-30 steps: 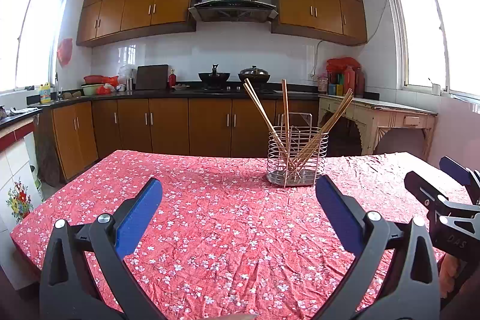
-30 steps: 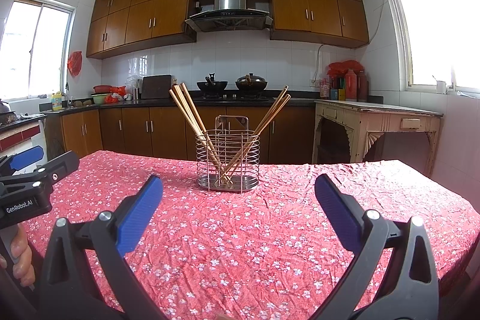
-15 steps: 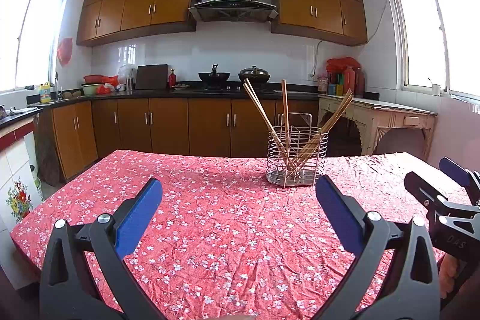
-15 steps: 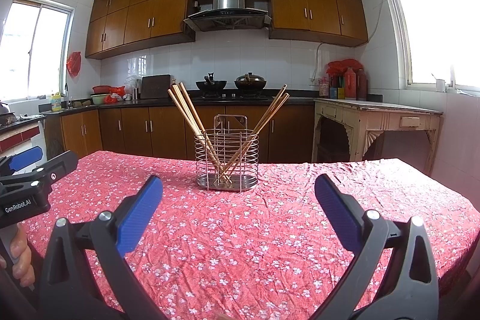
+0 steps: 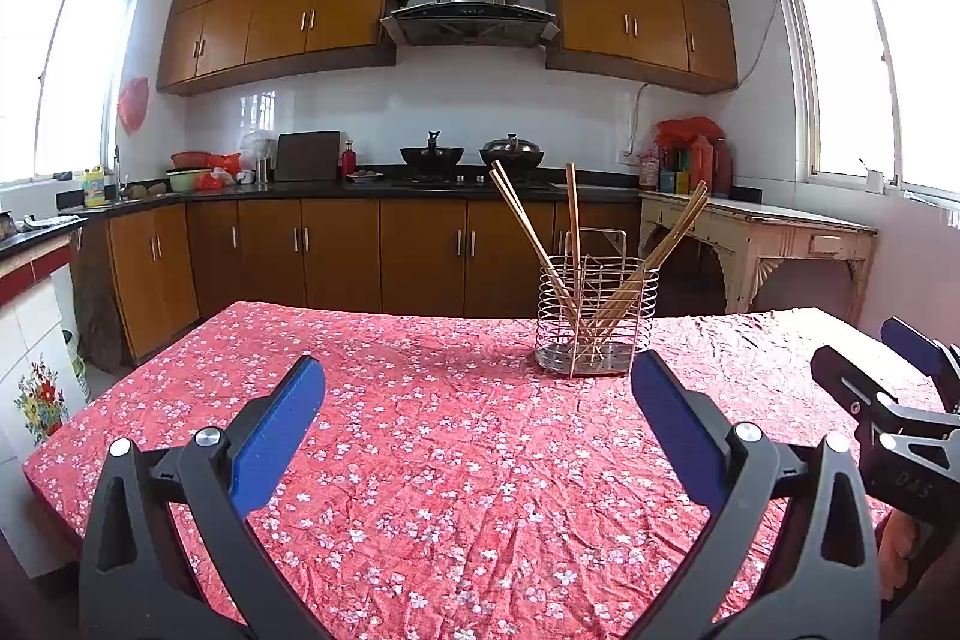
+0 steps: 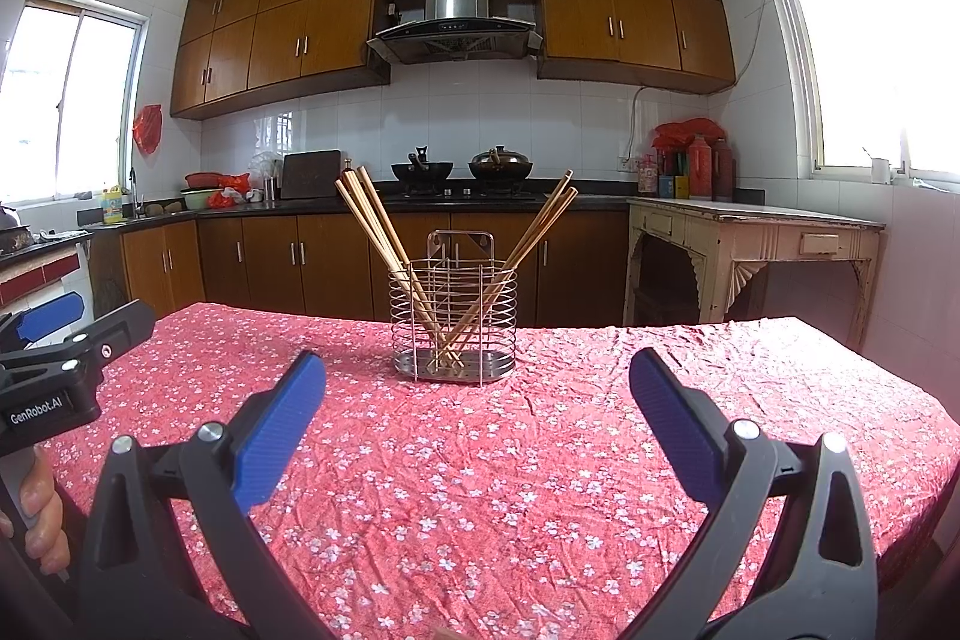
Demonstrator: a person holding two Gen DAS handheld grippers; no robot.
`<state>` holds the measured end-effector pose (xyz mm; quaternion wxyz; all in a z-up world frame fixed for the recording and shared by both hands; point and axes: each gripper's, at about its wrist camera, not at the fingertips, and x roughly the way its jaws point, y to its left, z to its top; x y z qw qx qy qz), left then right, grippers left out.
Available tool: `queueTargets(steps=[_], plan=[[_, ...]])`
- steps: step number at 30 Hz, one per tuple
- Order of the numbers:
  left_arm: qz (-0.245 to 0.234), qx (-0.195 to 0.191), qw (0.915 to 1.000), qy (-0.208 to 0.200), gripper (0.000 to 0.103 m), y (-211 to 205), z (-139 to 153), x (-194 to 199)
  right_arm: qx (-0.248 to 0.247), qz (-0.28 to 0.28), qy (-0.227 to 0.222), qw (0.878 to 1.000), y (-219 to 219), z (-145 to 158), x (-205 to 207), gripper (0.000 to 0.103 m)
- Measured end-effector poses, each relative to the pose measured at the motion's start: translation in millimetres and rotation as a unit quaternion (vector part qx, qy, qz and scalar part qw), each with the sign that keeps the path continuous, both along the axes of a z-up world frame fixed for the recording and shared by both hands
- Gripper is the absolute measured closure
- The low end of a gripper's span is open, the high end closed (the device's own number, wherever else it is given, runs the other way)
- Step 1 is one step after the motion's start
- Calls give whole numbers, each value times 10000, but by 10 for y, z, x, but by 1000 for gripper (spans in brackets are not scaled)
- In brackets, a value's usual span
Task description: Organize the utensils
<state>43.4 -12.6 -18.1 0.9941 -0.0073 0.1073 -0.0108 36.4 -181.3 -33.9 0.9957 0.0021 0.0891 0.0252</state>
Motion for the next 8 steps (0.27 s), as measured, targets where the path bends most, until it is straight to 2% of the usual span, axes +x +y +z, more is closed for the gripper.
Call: queueTargets(steps=[8], plan=[[-18, -10, 10000, 33, 2, -30, 17, 1, 0, -5, 0, 10000, 2, 10, -2, 4]])
